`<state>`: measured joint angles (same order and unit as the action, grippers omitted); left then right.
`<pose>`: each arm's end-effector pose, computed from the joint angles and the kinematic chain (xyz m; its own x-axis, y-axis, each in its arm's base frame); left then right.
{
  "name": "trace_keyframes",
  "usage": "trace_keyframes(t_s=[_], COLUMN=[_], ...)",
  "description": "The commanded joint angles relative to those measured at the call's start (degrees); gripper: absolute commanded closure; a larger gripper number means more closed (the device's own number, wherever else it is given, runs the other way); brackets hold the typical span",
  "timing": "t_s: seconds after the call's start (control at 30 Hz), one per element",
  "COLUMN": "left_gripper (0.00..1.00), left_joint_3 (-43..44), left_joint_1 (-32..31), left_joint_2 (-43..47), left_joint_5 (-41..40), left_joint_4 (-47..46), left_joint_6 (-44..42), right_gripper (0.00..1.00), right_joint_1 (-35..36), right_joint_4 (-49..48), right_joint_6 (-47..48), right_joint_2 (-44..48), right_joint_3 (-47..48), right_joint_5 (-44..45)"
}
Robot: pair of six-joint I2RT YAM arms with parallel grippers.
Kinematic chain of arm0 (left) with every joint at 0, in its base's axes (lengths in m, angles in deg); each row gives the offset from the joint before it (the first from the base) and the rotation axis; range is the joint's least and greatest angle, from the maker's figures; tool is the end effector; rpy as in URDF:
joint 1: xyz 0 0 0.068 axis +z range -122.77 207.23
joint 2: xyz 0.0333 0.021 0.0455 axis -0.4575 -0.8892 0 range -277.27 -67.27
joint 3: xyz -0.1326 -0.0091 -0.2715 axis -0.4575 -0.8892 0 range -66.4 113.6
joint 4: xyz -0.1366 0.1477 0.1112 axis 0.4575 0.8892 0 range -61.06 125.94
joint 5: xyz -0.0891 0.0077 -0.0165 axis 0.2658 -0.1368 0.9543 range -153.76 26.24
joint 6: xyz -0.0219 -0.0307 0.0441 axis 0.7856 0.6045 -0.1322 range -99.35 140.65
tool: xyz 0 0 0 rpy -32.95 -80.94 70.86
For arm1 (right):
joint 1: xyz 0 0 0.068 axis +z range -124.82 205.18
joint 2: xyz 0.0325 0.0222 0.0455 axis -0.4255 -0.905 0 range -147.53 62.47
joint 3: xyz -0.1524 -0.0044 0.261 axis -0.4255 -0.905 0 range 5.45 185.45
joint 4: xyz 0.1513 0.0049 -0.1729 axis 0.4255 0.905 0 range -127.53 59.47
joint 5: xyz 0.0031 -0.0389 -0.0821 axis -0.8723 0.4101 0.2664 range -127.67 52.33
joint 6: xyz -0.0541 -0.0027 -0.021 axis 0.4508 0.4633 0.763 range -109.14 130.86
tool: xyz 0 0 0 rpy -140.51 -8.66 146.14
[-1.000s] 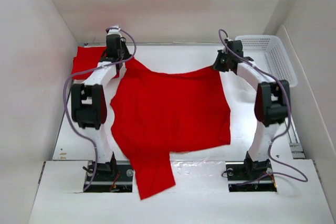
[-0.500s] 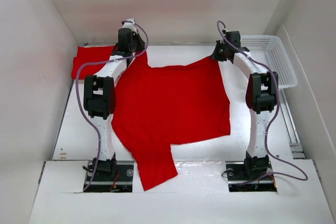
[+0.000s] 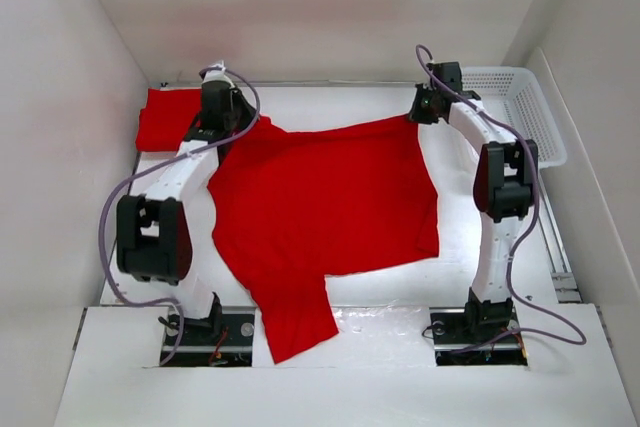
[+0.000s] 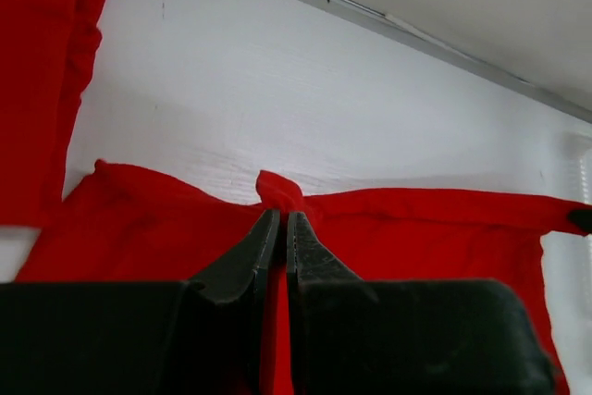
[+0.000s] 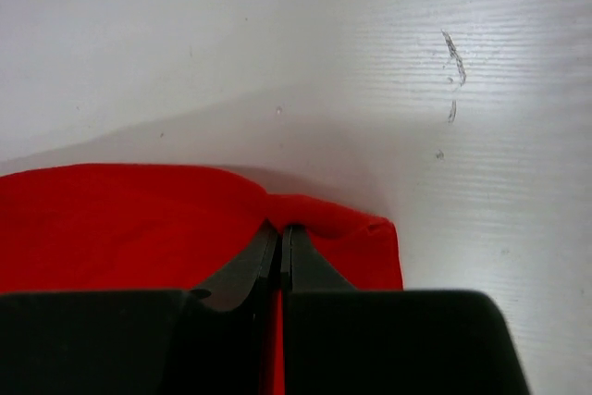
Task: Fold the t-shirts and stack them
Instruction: Grap the side of the flattened tshirt furthest away from the robot with both arms
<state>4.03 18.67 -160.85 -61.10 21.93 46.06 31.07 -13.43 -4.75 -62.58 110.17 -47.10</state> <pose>0.3626 -0.0565 0.3474 -0.3310 -0.3837 -0.8621 0.0560 0.9040 -0.4238 0.4865 0.0571 0.2569 -0.7292 0.1917 -0.6569 -0.0221 0.9528 0.3027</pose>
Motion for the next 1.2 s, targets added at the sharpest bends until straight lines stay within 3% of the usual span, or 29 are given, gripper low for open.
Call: trace_keyframes(t_s=[0.0,0.23,0.4,0.67,1.17], left_gripper=[1.0,1.0,1.0,1.0,1.0], left_joint_3=[-4.5,-12.8,-13.3,-17.7,-18.1], left_joint_1=[-0.2,-0.9,-10.2,-11.7,-11.7], left_joint_2=[5.8,13.2,15.6,21.1,29.2], left_joint_5=[-5.6,-10.6,-18.2,-16.8,-17.4], left_joint_4=[6.4,15.3,22.4,29.6,38.1], left_joint_6=[6.6,12.8,17.0,24.7,23.5], right_gripper=[1.0,1.0,1.0,1.0,1.0], right_joint_1=[-0.4,-0.4,-1.0,-1.0,-0.4], right_joint_4=[1.6,3.5,4.7,10.0,16.5], right_joint_6=[1.5,2.1,2.6,5.0,6.0], right_joint_2=[5.1,7.7,8.2,8.2,9.9], right_joint_3=[-1.5,-3.7,-3.7,-2.0,-1.7], right_joint_5=[1.1,3.5,4.0,5.0,8.7])
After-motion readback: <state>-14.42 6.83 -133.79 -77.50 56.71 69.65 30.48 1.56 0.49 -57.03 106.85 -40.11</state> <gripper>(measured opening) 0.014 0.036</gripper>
